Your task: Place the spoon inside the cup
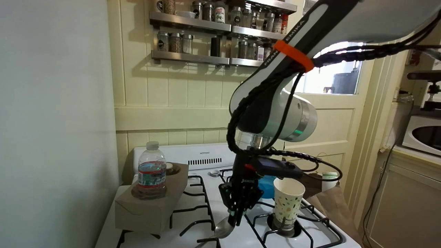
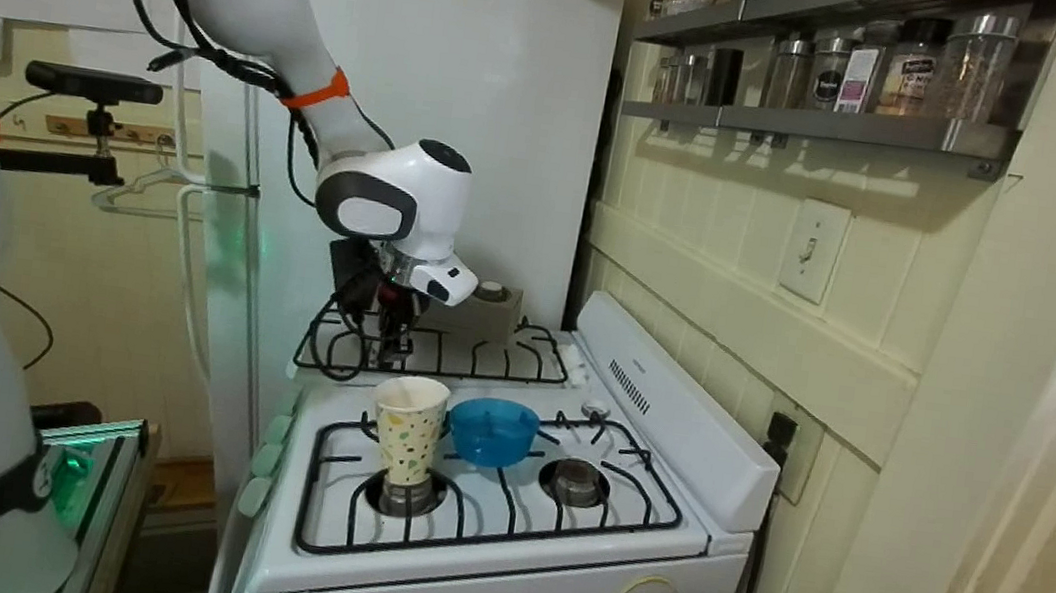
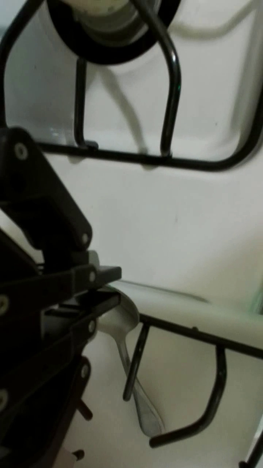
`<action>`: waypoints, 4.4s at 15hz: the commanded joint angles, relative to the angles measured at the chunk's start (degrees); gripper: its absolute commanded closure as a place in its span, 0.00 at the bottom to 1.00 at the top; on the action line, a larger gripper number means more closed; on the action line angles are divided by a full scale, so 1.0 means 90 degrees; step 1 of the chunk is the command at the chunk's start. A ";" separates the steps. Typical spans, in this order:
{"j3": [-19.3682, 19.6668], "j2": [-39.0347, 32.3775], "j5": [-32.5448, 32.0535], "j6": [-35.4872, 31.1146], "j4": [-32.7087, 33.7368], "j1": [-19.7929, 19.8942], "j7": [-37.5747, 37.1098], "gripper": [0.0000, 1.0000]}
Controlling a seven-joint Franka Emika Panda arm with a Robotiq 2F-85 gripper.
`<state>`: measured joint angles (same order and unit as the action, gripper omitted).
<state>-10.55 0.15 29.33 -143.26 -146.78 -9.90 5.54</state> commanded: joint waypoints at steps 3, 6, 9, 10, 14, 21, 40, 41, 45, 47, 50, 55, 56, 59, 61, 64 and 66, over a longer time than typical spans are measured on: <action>0.0361 0.1006 -0.1191 0.0140 -0.0812 0.0315 -0.1084 0.97; 0.0500 0.1451 -0.1408 0.0079 -0.1045 0.0481 -0.1448 0.97; 0.0565 0.1738 -0.1635 0.0241 -0.1130 0.0581 -0.1610 0.97; 0.0569 0.1848 -0.1653 0.0175 -0.1181 0.0598 -0.1664 0.97; 0.0690 0.2309 -0.1617 0.0539 -0.1273 0.0595 -0.1423 0.97; 0.1193 0.3367 -0.1627 0.1268 -0.1318 0.0829 -0.1015 0.97; 0.0888 0.1461 -0.2149 0.1576 -0.0871 -0.0671 0.3638 0.00; 0.0871 0.1394 -0.2281 0.1654 -0.0790 -0.0647 0.3875 0.00; 0.0756 0.1302 -0.2918 0.1470 -0.0838 -0.0568 0.4684 0.00; 0.0705 0.1033 -0.3209 0.1349 -0.0663 -0.0559 0.5086 0.00; 0.0702 0.1285 -0.2909 0.1519 -0.0801 -0.0518 0.4783 0.00; 0.0585 0.1104 -0.3258 0.0719 -0.0781 -0.0596 0.5368 0.00; 0.0525 0.1023 -0.3339 0.0476 -0.0731 -0.0612 0.5489 0.00; 0.0299 0.0624 -0.3591 -0.0196 -0.0517 -0.0683 0.5734 0.00; 0.0153 0.0342 -0.3632 -0.0524 -0.0428 -0.0702 0.5756 0.00; -0.0001 -0.0043 -0.3637 -0.0821 -0.0328 -0.0629 0.5681 0.00; -0.0045 -0.0251 -0.3841 -0.1020 -0.0324 -0.0542 0.5391 0.00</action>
<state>-10.16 1.56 -2.30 -149.70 -150.62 -15.97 56.43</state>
